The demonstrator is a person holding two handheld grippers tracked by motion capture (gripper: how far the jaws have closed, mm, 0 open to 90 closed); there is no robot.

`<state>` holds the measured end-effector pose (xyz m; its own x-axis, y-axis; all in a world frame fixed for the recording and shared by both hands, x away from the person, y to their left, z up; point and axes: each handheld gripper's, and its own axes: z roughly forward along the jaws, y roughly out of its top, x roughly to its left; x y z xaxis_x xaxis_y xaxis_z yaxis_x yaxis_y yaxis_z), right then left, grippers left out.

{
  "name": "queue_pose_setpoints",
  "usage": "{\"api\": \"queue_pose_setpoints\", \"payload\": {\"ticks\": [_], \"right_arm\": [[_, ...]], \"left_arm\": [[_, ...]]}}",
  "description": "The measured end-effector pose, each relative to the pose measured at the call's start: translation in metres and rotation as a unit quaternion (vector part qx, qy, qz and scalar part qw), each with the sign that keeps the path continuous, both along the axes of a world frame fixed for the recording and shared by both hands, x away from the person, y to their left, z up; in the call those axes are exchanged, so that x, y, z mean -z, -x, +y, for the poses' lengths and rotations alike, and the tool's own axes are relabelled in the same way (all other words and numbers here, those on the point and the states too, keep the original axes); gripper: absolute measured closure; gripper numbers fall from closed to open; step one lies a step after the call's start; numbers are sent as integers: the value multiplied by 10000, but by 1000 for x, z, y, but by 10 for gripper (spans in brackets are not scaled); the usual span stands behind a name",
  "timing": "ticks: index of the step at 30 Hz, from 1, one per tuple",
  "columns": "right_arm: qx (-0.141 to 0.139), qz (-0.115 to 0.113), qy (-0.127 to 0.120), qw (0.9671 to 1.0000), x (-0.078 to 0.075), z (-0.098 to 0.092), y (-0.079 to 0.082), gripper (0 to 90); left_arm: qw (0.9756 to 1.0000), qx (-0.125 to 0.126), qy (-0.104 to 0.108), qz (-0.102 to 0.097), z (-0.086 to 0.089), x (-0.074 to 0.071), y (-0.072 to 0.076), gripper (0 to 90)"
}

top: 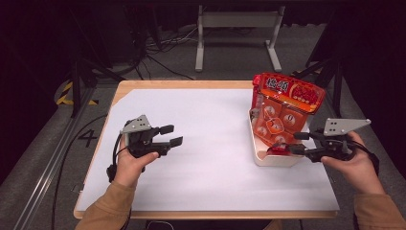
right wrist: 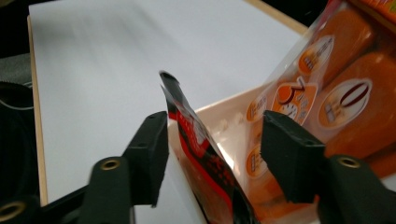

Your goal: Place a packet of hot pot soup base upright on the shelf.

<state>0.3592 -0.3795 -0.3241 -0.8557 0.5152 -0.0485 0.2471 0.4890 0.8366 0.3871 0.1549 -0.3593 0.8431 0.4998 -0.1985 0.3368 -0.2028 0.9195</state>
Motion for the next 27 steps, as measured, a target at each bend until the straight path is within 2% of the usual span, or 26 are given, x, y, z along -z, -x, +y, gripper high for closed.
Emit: {"api": "queue_pose_setpoints", "payload": {"ticks": [7, 12, 17, 20, 21, 24, 27], "right_arm": [[175, -384, -246, 9988, -17, 16, 8, 354], [397, -518, -651, 9957, -21, 33, 14, 340], [434, -652, -790, 9938, -24, 57, 19, 340], [448, -673, -808, 9935, -24, 68, 21, 340], [507, -665, -851, 9929, -23, 78, 23, 341], [531, -610, -927, 9924, -20, 86, 24, 340], [562, -580, -931, 9924, -13, 102, 28, 340]], "left_arm": [[9999, -46, -61, -66, 3, -1, 6, 379], [9996, -112, -181, -180, 12, -2, 16, 370], [9990, -220, -278, -267, 26, -2, 30, 364], [9987, -266, -324, -303, 32, -1, 35, 363], [9987, -301, -316, -274, 35, 0, 38, 362], [9983, -371, -349, -287, 42, 2, 43, 358], [9977, -483, -383, -291, 52, 5, 48, 355]]}}
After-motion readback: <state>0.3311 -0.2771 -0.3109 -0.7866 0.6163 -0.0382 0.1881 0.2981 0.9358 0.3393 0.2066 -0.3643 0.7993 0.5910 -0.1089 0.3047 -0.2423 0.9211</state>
